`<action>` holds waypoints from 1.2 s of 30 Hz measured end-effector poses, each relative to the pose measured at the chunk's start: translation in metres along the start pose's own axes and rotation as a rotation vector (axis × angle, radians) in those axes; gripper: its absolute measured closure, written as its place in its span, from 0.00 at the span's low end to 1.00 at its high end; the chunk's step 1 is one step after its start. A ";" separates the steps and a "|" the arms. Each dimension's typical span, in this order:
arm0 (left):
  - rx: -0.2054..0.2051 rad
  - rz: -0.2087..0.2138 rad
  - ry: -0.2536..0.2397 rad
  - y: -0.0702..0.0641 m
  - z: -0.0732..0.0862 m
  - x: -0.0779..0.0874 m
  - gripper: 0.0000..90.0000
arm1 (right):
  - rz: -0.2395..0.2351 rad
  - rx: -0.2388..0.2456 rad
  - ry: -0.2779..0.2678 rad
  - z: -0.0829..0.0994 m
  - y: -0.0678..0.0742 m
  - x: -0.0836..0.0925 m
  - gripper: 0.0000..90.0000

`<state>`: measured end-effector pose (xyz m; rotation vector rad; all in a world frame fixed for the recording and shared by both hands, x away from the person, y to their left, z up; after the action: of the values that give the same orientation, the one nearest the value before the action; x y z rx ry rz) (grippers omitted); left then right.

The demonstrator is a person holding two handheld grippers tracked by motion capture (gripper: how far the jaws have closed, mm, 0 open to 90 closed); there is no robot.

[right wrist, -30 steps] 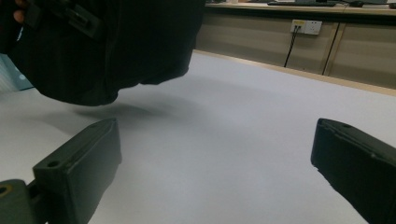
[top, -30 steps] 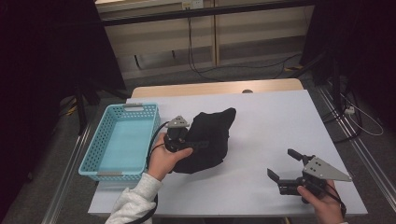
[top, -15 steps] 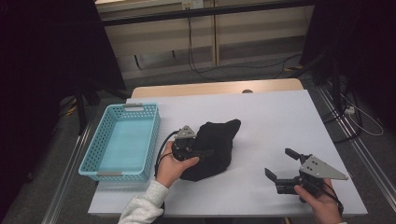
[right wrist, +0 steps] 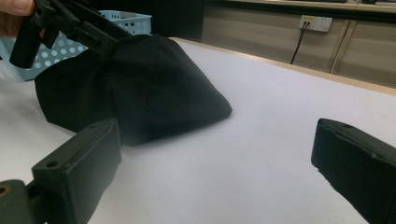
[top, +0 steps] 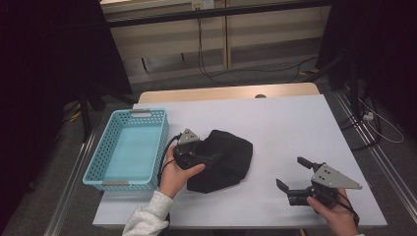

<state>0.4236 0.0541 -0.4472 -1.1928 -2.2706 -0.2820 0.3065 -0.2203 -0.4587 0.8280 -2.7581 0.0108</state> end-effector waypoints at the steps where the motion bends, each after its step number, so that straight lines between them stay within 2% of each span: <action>1: 0.003 0.001 -0.005 0.000 -0.001 0.001 0.14 | -0.002 -0.002 0.001 0.000 0.000 0.000 0.01; 6: 0.007 -0.016 -0.009 0.004 -0.002 0.005 0.12 | 0.000 0.000 0.008 0.000 0.001 -0.003 0.01; 14: 0.008 -0.019 -0.013 0.007 -0.004 0.011 0.11 | -0.004 -0.002 0.020 -0.001 0.007 -0.010 0.01; 20: 0.027 -0.021 -0.026 0.011 -0.005 0.013 0.10 | -0.004 -0.005 0.032 0.000 0.008 -0.013 0.01; 31: 0.040 -0.034 -0.026 0.016 -0.004 0.017 0.10 | -0.017 0.011 0.050 0.001 0.013 -0.018 0.01; 36: 0.037 -0.035 -0.033 0.013 -0.007 0.021 0.10 | -0.007 0.005 0.062 0.002 0.012 -0.022 0.03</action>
<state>0.4272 0.0729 -0.4309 -1.1477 -2.3171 -0.2348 0.3169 -0.1982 -0.4652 0.8249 -2.6984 0.0417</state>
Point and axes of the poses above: each handheld gripper's, and its own axes: x roughly backward along the jaws, z roughly out of its underside, y roughly to its left, the point moved 7 cm from there along -x, roughly forward along the jaws, and after that the axes turned 4 degrees about -x, right-handed, at the moved point
